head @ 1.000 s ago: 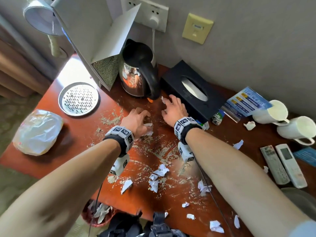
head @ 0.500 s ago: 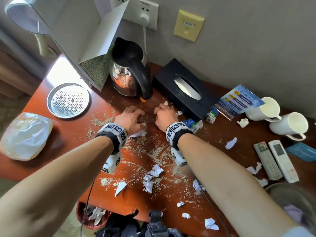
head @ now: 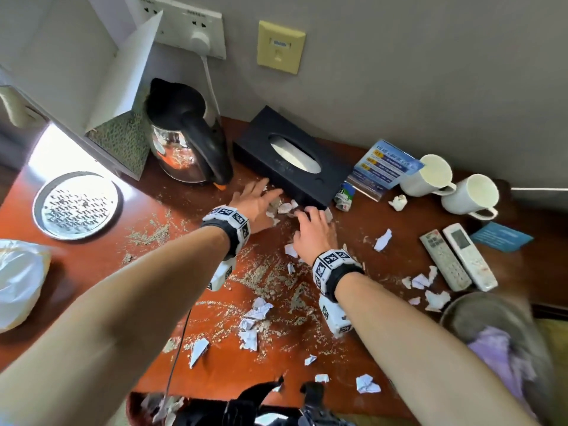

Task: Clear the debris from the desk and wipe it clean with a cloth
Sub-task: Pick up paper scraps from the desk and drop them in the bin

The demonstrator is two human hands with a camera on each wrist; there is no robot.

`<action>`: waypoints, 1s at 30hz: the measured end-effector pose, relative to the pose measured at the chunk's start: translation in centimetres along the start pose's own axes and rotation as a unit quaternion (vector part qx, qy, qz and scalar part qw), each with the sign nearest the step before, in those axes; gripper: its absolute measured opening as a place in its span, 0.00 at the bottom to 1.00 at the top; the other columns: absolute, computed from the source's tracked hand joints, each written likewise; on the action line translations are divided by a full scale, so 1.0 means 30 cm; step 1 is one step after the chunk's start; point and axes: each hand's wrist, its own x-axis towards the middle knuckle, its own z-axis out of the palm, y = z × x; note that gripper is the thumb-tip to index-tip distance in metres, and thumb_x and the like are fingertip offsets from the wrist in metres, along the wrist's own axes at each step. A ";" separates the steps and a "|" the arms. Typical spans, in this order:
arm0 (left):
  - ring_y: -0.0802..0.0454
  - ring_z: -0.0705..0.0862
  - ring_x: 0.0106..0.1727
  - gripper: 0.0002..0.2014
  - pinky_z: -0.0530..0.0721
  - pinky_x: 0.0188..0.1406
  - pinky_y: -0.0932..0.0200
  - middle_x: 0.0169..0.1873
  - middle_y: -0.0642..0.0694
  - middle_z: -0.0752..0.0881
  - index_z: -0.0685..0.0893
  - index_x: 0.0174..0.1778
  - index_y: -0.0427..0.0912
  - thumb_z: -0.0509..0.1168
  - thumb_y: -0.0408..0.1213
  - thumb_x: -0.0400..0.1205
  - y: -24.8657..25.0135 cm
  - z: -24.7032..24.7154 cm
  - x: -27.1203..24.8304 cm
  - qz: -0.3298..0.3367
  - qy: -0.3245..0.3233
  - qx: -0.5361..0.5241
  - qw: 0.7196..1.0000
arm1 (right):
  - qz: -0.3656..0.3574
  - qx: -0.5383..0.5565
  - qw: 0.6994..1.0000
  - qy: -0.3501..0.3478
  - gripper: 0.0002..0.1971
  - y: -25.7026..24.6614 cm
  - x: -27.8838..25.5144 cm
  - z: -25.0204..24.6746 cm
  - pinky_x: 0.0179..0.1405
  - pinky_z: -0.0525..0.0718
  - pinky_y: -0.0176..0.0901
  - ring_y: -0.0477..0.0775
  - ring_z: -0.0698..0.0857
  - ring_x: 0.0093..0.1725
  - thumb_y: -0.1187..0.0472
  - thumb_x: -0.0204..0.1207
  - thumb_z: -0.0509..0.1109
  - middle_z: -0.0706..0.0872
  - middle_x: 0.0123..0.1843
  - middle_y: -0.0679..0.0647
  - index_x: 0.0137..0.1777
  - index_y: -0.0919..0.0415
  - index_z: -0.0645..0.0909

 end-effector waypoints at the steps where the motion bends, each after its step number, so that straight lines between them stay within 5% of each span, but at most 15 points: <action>1: 0.39 0.46 0.85 0.38 0.55 0.78 0.32 0.86 0.45 0.46 0.55 0.84 0.60 0.68 0.37 0.82 0.008 0.001 0.007 0.003 -0.003 0.001 1.000 | 0.002 0.008 1.000 -0.002 0.25 0.002 -0.002 0.002 0.72 0.72 0.61 0.58 0.63 0.78 0.59 0.82 0.63 0.67 0.79 0.54 0.79 0.54 0.67; 10: 0.42 0.62 0.79 0.22 0.72 0.73 0.40 0.77 0.47 0.66 0.75 0.73 0.56 0.63 0.39 0.82 0.001 0.024 -0.061 -0.012 0.026 0.004 1.000 | -0.073 0.004 0.997 -0.034 0.30 -0.011 0.029 -0.001 0.75 0.70 0.58 0.58 0.58 0.81 0.58 0.82 0.63 0.55 0.86 0.52 0.83 0.50 0.60; 21: 0.49 0.81 0.64 0.12 0.82 0.54 0.55 0.65 0.52 0.80 0.85 0.59 0.54 0.63 0.41 0.81 0.006 0.084 -0.144 0.002 0.043 -0.010 0.999 | -0.091 0.026 0.995 -0.029 0.16 -0.014 -0.063 0.013 0.63 0.75 0.50 0.53 0.72 0.68 0.56 0.81 0.61 0.75 0.67 0.48 0.66 0.49 0.82; 26: 0.48 0.83 0.60 0.16 0.85 0.56 0.51 0.66 0.49 0.80 0.81 0.65 0.54 0.62 0.49 0.82 0.049 0.059 -0.160 -0.020 0.063 -0.019 0.998 | -0.049 0.082 0.995 -0.011 0.12 0.103 -0.105 -0.004 0.61 0.76 0.46 0.51 0.74 0.67 0.54 0.82 0.64 0.77 0.62 0.48 0.62 0.51 0.83; 30: 0.44 0.73 0.76 0.23 0.80 0.68 0.45 0.80 0.46 0.66 0.72 0.74 0.56 0.63 0.52 0.82 0.100 0.053 -0.143 -0.008 0.040 -0.012 0.999 | 0.025 0.071 0.997 0.020 0.11 0.225 -0.099 -0.055 0.62 0.76 0.47 0.52 0.76 0.68 0.55 0.81 0.64 0.78 0.65 0.50 0.60 0.51 0.82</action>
